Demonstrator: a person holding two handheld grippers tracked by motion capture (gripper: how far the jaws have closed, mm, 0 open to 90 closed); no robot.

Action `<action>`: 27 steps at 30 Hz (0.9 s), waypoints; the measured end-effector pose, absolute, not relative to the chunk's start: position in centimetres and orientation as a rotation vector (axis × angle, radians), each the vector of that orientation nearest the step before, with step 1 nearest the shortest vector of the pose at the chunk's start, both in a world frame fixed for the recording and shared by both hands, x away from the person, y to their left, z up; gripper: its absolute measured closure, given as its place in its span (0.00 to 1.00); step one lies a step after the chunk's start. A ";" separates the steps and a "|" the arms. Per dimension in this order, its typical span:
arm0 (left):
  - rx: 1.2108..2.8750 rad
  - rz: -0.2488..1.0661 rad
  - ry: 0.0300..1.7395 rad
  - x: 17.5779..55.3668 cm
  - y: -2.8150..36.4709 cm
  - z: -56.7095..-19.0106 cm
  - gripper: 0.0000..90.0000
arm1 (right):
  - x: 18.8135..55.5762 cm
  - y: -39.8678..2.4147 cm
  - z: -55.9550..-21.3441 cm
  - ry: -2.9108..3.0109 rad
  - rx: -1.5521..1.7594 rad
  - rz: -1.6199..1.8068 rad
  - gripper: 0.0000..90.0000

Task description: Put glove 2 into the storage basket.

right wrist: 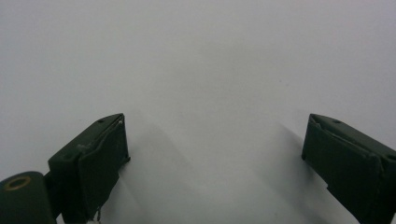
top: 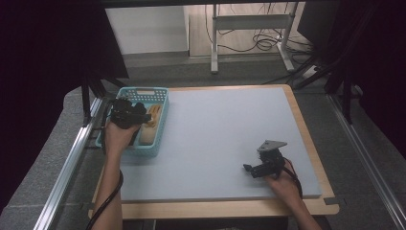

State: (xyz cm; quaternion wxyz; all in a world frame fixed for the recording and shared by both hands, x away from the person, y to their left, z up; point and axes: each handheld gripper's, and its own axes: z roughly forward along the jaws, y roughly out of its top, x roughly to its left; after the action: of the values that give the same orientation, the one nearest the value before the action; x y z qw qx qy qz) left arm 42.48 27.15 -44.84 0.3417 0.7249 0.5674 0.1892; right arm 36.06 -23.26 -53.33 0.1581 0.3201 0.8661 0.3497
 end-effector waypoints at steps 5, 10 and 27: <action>1.915 0.491 1.403 41.1 25.4 -44.1 0.03 | 36.1 -23.3 -53.3 2.478 0.916 1.000 0.08; 1.915 0.465 1.352 39.4 23.8 -43.8 0.02 | 36.0 -23.3 -53.3 2.478 0.916 1.000 0.08; 1.953 0.446 1.113 35.1 16.8 -44.5 0.01 | 36.0 -23.2 -53.3 2.480 0.918 1.002 0.08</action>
State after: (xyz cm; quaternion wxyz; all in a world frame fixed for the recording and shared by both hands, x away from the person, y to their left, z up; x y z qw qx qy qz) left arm 35.15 16.79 -44.46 0.4123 0.7764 0.4425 0.1772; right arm 36.04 -23.24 -53.31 0.1564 0.3205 0.8662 0.3499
